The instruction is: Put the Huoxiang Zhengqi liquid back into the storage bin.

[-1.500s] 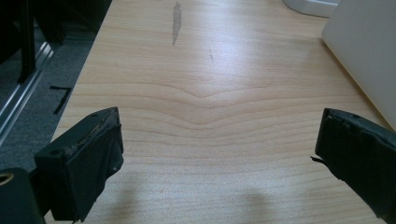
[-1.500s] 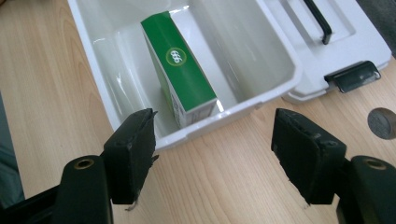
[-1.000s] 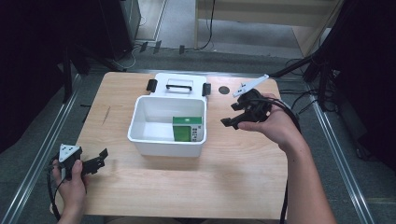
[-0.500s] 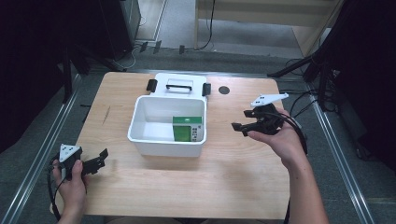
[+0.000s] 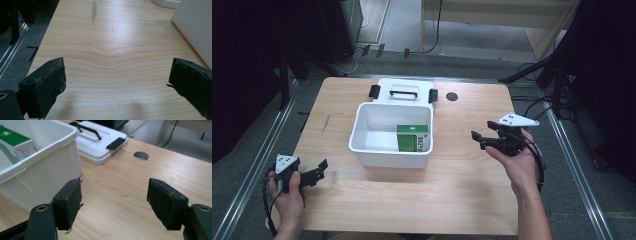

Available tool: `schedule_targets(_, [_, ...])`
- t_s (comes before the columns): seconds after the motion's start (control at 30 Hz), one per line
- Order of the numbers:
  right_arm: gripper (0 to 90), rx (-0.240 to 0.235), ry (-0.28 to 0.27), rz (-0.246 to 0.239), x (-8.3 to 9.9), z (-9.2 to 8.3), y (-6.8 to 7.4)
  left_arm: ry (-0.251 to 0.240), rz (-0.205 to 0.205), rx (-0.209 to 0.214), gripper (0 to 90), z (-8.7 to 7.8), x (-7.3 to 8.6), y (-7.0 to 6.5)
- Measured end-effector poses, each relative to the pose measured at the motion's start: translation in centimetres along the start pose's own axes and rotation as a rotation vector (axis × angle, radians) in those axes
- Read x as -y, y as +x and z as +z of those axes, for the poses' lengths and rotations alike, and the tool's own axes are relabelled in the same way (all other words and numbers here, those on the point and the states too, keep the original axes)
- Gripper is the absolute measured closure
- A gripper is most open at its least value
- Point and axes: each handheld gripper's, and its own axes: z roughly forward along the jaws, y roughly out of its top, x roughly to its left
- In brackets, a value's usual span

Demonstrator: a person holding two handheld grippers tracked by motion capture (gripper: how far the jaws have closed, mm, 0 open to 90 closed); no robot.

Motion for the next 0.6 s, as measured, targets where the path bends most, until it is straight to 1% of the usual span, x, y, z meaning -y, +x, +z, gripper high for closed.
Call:
schedule_targets(0.07, [27.9,0.023,-0.040,0.020,0.7,-0.2,-0.1,0.001,0.001,-0.001,1.9,0.0,0.0,0.0])
schedule_targets(0.13, [27.4,0.062,-0.082,0.038,1.5,-0.5,-0.3,0.001,0.002,-0.001,1.9,0.0,0.0,0.0])
schedule_targets(0.27, [26.4,0.121,-0.147,0.070,3.0,-0.9,-0.7,-0.003,0.003,-0.001,1.9,0.0,0.0,0.0])
schedule_targets(0.33, [26.1,0.152,-0.184,0.078,3.8,-1.2,-0.9,-0.005,0.001,0.000,1.9,-0.1,0.0,0.0])
schedule_targets(0.47, [24.6,0.233,-0.233,0.098,5.4,-1.8,-1.4,-0.004,0.001,-0.001,1.9,-0.1,0.0,0.0])
schedule_targets(0.53, [21.9,0.259,-0.242,0.115,6.2,-2.1,-1.7,-0.004,0.002,-0.002,1.9,-0.1,0.0,0.0])
schedule_targets(0.6, [18.3,0.269,-0.261,0.131,7.0,-2.4,-2.0,-0.004,0.002,-0.002,1.9,-0.1,0.0,0.0])
